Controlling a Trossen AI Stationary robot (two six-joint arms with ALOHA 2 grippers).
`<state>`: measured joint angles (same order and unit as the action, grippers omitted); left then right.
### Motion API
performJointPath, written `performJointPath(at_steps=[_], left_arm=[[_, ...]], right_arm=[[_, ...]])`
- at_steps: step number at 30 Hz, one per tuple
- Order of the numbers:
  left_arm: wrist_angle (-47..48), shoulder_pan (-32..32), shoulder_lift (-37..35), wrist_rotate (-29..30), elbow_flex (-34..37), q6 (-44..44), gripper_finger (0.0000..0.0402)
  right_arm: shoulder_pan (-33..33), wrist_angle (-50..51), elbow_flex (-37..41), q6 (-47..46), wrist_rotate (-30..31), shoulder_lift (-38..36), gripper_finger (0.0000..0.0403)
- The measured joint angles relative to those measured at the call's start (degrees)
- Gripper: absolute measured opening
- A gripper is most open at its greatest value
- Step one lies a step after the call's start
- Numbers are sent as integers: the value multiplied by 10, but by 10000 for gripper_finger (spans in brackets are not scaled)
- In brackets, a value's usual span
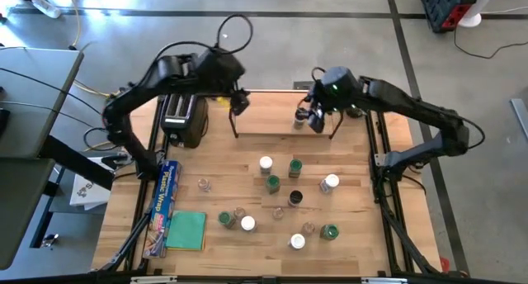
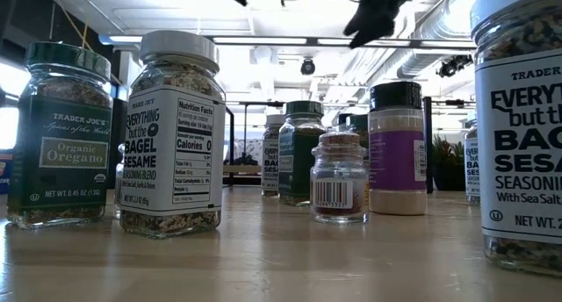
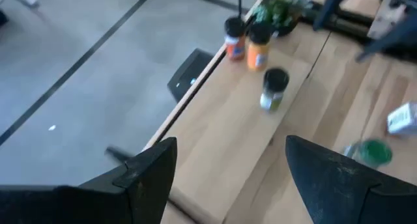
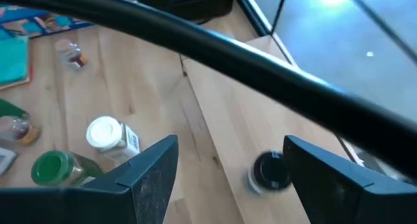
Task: Shelf spices
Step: Put the left black spice bottle on the shelf and align with the other black spice bottles
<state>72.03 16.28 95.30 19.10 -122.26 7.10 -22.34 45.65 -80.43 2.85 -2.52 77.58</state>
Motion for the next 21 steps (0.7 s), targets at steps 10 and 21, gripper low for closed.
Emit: performJointPath(at_steps=[10, 21], left_arm=[[-182, 2, -216, 3, 334, 19, 282], [-240, -5, -316, -83, 486, 108, 282]], right_arm=[[-56, 72, -134, 7, -51, 141, 271], [-62, 163, -135, 162, -12, 223, 276]])
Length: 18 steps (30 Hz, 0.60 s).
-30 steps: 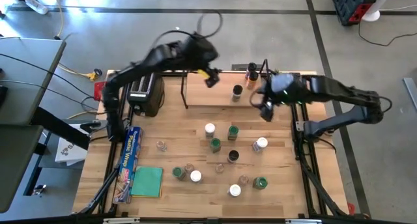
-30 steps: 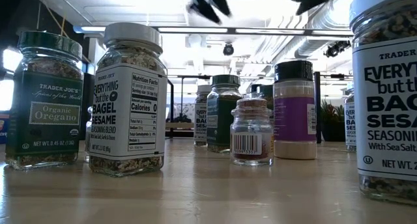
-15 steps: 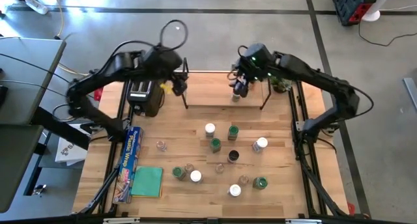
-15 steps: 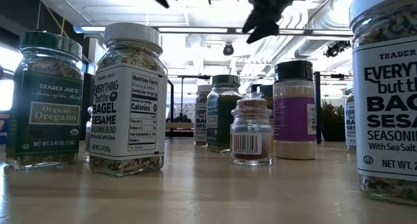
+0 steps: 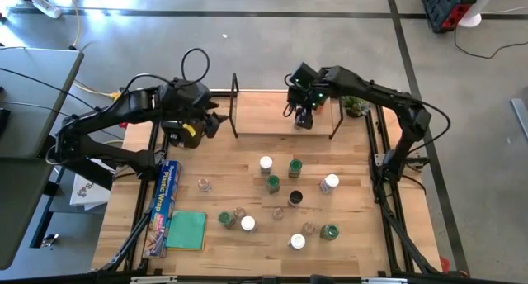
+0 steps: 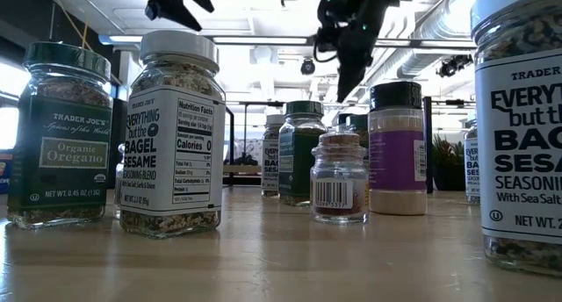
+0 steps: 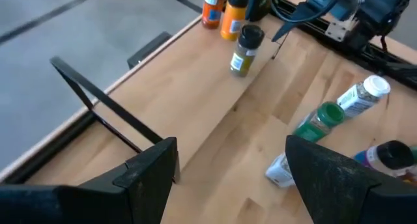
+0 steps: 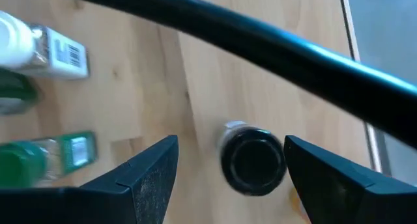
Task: Shelf spices
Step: Put the left black spice bottle on the shelf and align with the other black spice bottles
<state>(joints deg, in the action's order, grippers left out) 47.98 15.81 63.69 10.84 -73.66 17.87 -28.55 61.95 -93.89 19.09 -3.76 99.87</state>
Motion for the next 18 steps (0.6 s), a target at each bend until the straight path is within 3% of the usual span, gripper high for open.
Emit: performJointPath(at_steps=[11, 18], left_arm=[[-57, -3, 14, 21, -1, 31, 282], [-59, -3, 22, 22, -1, 54, 282]], right_arm=[[-43, 23, 0, 63, -8, 38, 335], [-39, 24, 0, 65, -13, 69, 322]])
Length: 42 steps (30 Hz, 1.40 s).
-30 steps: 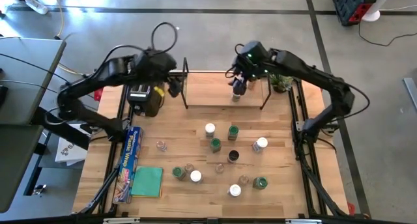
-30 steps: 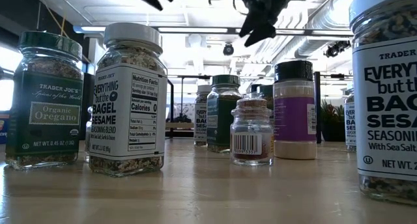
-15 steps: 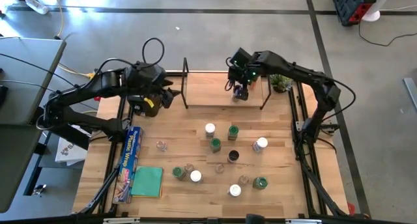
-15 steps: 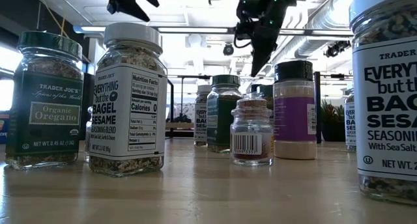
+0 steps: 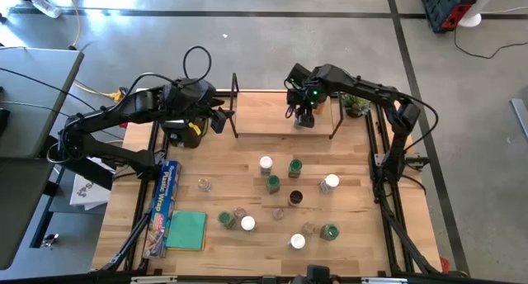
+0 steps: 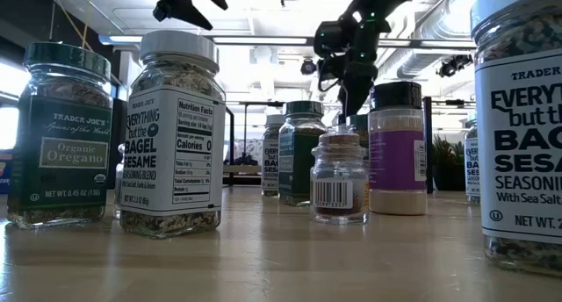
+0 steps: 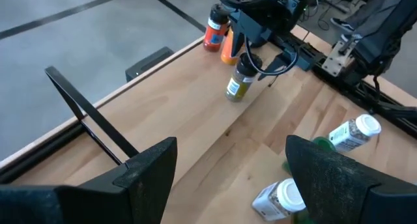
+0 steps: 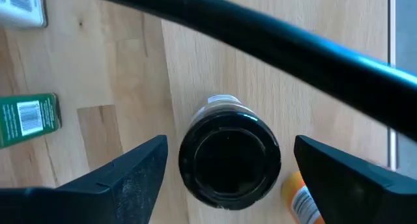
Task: Shelf spices
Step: Put the left black spice bottle on the shelf and align with the other black spice bottles
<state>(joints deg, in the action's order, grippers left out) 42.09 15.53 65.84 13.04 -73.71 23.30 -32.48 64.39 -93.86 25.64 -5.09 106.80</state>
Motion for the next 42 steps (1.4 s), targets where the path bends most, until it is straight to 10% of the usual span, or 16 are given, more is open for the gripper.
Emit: performJointPath(at_steps=[9, 25, 42], left_arm=[[0, 0, 0, 8, 0, 5, 282], [0, 0, 0, 11, 0, 2, 282], [0, 0, 0, 11, 0, 1, 282]], right_arm=[[0, -1, 0, -15, -4, 9, 191], [-40, 93, 4, -93, -11, -112, 188], [-81, -34, 194, -213, 17, -188, 188]])
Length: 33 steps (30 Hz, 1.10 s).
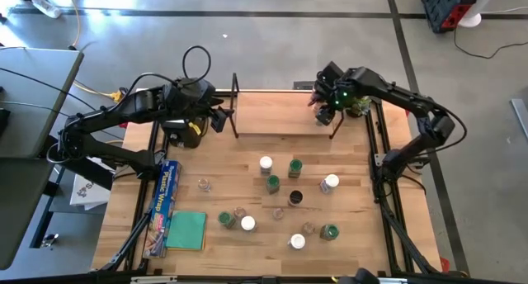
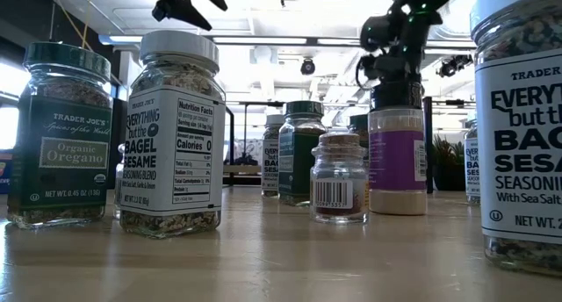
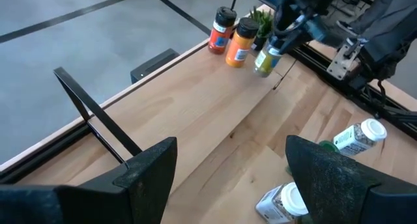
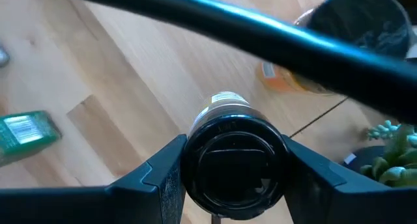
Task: Shelf spices
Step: Put the left black spice bottle on the shelf and align with the other black spice bottles
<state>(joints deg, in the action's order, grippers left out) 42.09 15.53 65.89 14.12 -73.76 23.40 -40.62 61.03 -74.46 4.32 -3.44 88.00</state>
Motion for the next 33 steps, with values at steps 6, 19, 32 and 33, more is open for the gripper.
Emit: performJointPath(at_steps=[6, 19, 32, 33], left_arm=[[0, 0, 0, -6, 0, 4, 282], [0, -3, 0, -10, 0, 6, 282], [0, -3, 0, -10, 0, 6, 282], [0, -3, 0, -10, 0, 6, 282]], right_arm=[[0, -9, 0, -24, 4, 21, 188], [2, -19, 0, -32, 34, 22, 239], [2, -3, -37, -56, 39, 23, 233], [1, 2, -43, -56, 39, 23, 229]])
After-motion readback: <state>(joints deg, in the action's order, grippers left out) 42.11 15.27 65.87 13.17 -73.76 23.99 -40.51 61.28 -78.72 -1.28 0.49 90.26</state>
